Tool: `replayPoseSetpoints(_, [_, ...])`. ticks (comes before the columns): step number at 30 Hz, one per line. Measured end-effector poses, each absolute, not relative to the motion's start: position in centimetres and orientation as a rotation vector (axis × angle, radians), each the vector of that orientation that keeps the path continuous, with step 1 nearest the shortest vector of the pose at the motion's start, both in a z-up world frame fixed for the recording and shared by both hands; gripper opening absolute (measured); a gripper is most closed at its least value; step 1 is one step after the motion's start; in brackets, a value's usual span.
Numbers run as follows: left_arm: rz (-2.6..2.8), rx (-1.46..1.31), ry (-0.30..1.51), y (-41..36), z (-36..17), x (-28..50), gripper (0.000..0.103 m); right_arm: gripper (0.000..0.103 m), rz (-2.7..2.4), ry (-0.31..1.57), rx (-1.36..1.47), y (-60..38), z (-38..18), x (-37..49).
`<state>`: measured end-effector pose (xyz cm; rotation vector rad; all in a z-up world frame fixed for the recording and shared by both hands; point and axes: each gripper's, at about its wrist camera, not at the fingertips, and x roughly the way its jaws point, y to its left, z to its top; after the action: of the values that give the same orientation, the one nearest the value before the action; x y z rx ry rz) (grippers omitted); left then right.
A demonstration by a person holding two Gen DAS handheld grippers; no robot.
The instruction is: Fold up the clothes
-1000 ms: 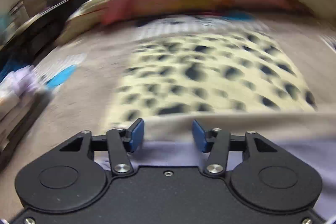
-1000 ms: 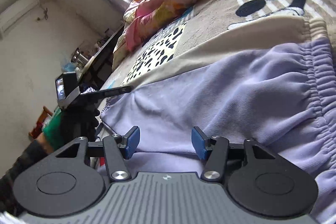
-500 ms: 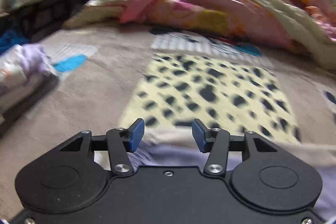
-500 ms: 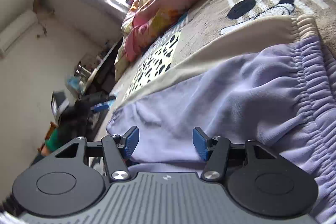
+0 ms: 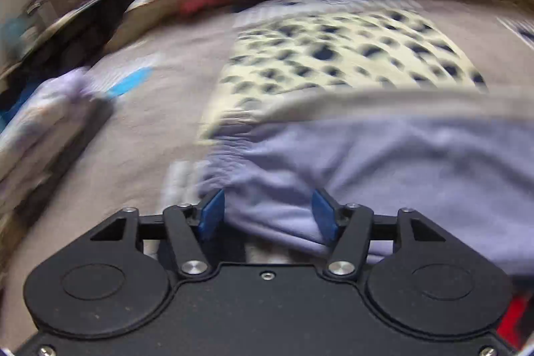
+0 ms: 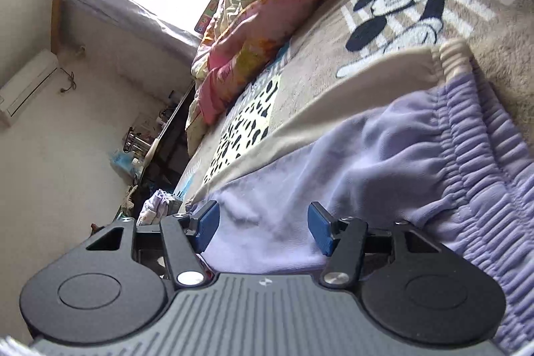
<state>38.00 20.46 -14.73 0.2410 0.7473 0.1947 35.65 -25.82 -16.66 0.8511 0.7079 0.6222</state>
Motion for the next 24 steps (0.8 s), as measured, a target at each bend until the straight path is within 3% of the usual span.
replayPoseSetpoints(3, [0.163, 0.275, 0.693, 18.0, -12.9, 35.5, 0.061, 0.067, 0.631, 0.673, 0.853, -26.8, -16.0, 35.2])
replayPoseSetpoints(6, [0.055, 0.336, 0.779, 15.8, -16.0, 34.5, 0.063, 0.067, 0.637, 0.615, 0.877, -28.1, -15.4, 34.7])
replayPoseSetpoints(14, [0.097, 0.339, 0.696, 12.7, -9.7, 23.6, 0.063, 0.066, 0.564, 0.500, 0.840, -33.2, -14.1, 32.7])
replayPoseSetpoints(24, [0.200, 0.459, 0.660, 16.8, -10.3, 6.0, 0.063, 0.061, 0.523, 0.400, 0.378, -34.5, -11.0, 25.7])
